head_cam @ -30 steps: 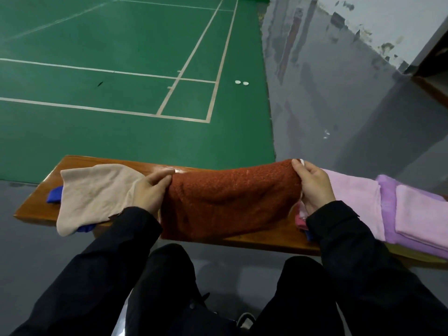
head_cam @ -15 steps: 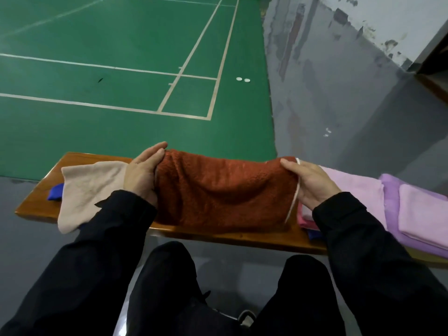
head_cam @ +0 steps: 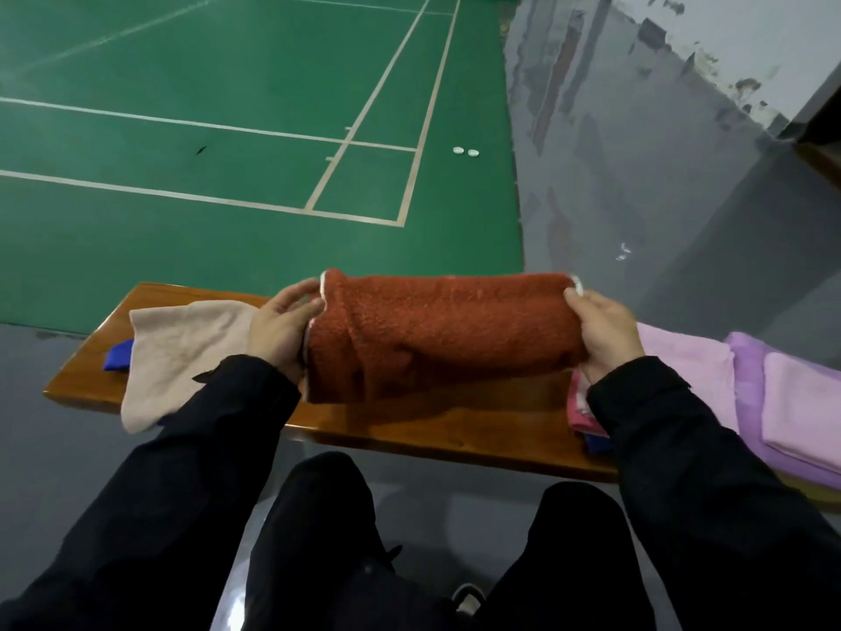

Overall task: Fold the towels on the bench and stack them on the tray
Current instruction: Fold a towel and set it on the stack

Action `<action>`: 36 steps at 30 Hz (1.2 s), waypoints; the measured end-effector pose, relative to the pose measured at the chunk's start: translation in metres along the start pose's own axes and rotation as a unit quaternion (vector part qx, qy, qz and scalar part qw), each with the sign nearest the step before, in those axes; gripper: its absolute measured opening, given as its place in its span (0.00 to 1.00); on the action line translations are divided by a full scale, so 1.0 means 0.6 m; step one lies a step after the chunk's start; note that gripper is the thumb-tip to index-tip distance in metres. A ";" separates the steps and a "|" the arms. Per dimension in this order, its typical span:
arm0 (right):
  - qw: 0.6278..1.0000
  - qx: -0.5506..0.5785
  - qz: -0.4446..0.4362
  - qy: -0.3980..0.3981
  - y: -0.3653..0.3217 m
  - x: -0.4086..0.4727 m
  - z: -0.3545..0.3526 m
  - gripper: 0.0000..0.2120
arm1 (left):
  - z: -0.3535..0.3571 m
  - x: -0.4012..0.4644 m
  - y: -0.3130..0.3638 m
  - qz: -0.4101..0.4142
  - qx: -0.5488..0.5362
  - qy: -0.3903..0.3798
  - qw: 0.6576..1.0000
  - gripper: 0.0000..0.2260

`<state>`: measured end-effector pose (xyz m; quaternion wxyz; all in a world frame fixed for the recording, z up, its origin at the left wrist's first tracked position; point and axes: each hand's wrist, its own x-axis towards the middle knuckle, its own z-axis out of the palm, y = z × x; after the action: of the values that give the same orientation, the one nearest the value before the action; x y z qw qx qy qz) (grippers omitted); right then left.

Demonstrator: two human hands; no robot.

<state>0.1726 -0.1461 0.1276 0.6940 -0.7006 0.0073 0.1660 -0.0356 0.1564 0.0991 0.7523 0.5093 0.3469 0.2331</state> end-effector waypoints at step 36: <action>0.778 -0.607 -0.164 -0.011 0.241 -0.057 -0.034 0.10 | -0.048 -0.059 -0.183 0.065 0.526 0.114 0.840 0.08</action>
<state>0.1098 -0.1787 -0.0045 0.1420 -0.9653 -0.2176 0.0273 -0.0807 0.1076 0.0003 0.3098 0.8197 0.4665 0.1203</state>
